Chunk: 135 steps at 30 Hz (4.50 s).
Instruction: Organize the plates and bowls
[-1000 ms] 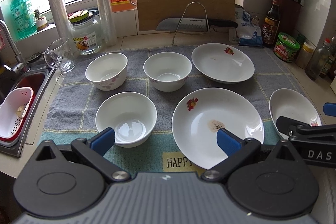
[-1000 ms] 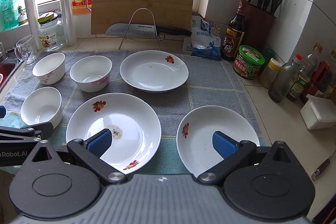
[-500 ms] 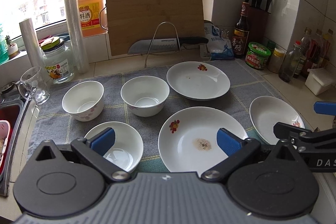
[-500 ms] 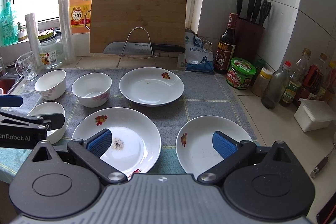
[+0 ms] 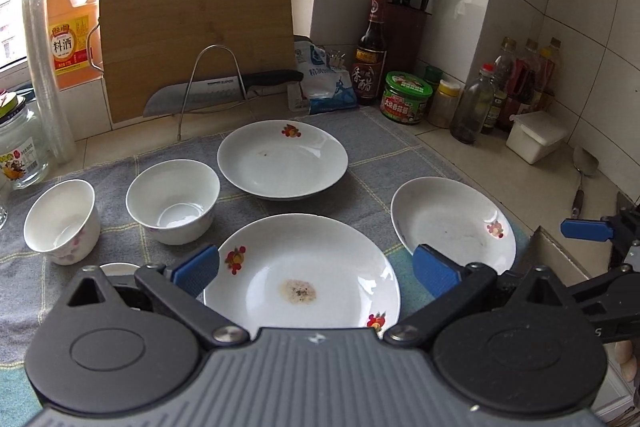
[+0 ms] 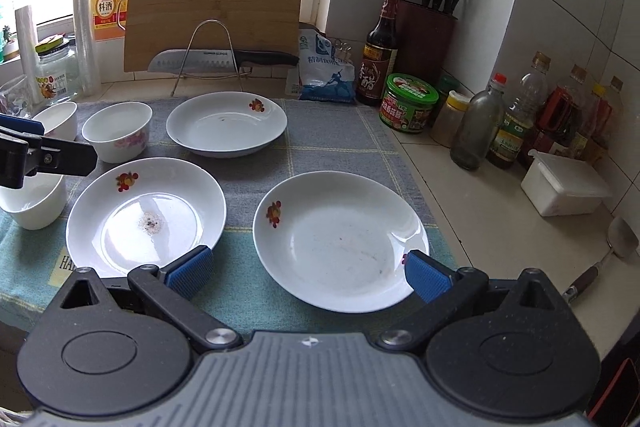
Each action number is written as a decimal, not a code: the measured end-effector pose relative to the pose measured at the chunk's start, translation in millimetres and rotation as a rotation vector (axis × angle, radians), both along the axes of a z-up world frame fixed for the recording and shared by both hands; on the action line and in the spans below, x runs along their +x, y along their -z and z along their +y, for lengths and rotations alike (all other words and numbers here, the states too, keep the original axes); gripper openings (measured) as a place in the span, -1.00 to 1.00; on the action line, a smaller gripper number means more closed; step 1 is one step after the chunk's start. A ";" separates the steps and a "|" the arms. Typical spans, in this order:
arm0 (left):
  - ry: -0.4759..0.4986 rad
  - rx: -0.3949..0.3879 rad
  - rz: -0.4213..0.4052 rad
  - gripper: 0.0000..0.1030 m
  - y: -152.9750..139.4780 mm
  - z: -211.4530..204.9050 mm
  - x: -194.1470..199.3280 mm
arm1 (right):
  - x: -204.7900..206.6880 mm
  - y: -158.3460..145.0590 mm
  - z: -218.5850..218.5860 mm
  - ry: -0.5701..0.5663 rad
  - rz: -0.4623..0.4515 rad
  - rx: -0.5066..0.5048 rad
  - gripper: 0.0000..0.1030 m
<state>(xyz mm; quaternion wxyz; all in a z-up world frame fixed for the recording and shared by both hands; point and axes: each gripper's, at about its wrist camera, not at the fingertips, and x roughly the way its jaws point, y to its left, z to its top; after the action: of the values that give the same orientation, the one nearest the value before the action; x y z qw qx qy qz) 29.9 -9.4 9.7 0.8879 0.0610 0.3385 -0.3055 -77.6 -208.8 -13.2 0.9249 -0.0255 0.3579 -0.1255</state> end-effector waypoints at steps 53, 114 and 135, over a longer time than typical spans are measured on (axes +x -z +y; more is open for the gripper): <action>0.385 0.265 0.179 0.93 74.7 -230.7 89.2 | 21.3 119.3 -118.5 -0.368 -0.025 0.115 1.00; 0.527 0.308 0.319 0.47 82.4 -290.2 183.7 | 93.4 96.7 -170.7 -0.522 0.016 0.076 1.00; 0.483 0.296 0.294 0.47 104.7 -331.7 229.5 | 151.1 112.9 -203.6 -0.522 0.035 0.077 1.00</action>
<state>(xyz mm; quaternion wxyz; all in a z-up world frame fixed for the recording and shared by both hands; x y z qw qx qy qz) 259.5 -341.1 -95.0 0.7127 0.2231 0.4799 -0.4604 73.5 -412.4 -126.1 0.9199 -0.0837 0.3599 0.1316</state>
